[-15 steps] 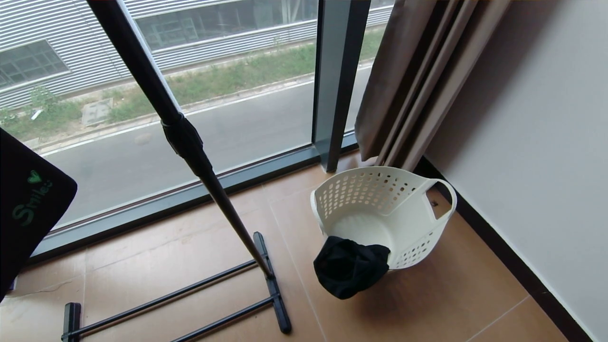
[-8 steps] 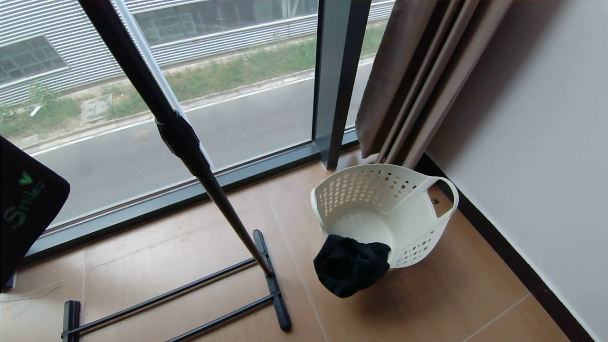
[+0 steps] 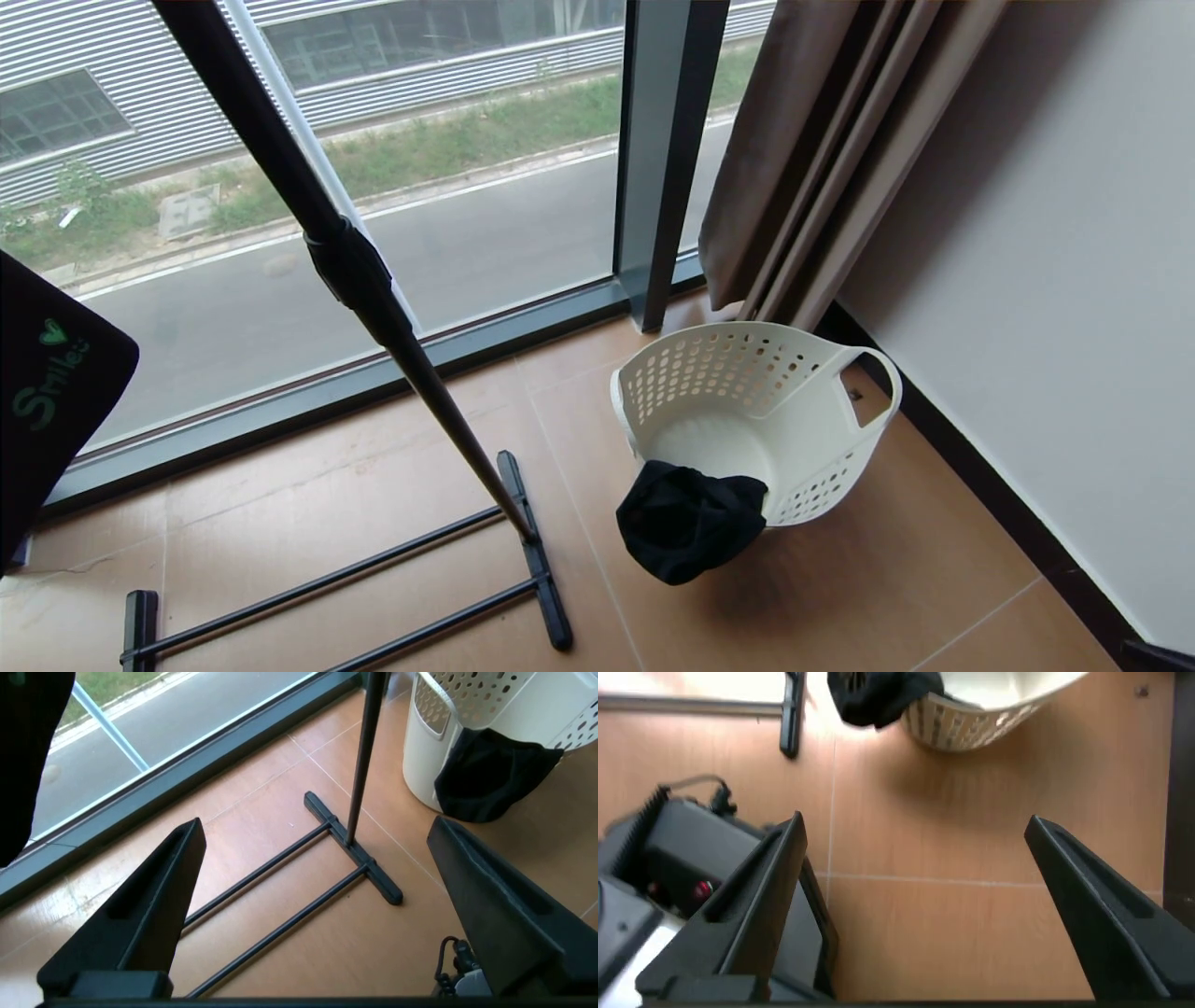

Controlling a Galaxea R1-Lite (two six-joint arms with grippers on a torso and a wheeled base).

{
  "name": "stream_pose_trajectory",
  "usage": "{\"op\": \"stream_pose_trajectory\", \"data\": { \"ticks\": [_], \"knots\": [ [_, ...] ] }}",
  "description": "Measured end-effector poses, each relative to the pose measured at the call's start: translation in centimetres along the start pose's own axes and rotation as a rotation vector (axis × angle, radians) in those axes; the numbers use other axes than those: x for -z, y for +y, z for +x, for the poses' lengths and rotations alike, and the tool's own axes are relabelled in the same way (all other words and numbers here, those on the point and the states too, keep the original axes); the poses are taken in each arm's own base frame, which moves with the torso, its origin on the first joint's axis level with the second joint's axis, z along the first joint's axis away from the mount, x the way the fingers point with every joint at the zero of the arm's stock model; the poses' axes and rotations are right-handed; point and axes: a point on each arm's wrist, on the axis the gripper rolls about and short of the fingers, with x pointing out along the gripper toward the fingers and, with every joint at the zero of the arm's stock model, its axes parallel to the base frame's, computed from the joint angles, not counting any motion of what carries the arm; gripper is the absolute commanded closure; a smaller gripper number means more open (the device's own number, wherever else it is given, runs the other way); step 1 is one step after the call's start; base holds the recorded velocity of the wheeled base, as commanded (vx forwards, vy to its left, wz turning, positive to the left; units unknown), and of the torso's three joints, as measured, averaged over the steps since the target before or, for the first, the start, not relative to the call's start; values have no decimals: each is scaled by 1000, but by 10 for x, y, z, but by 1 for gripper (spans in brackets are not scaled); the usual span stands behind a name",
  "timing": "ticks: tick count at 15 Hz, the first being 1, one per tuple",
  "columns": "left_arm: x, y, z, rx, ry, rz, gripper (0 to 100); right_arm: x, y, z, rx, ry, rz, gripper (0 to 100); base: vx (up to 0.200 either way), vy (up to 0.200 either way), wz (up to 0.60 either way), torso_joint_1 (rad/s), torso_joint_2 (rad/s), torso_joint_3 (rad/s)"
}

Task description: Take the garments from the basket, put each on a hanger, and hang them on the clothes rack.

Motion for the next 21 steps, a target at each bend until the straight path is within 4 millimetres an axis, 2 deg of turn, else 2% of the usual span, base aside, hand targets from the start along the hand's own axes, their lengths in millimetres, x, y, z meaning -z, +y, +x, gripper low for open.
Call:
{"op": "stream_pose_trajectory", "data": {
  "ticks": [3,5,7,11,16,21],
  "knots": [
    [0,0,0,-2,1,-34,0,-37,-4,15,8,34,1,0,0,0,0,0,0,0],
    [0,0,0,-4,2,-46,0,-61,-6,36,6,74,-36,0,0,0,0,0,0,0],
    [0,0,0,-3,2,-46,0,-82,-9,65,1,107,-81,0,0,0,0,0,0,0],
    [0,0,0,-2,1,-47,0,-111,-10,139,-27,209,-174,0,0,0,0,0,0,0],
    [0,0,0,-4,3,-59,0,-133,-6,240,-20,286,-385,0,0,0,0,0,0,0],
    [0,0,0,-3,3,-59,0,-126,-1,317,-54,340,-668,0,0,0,0,0,0,0]
  ]
}}
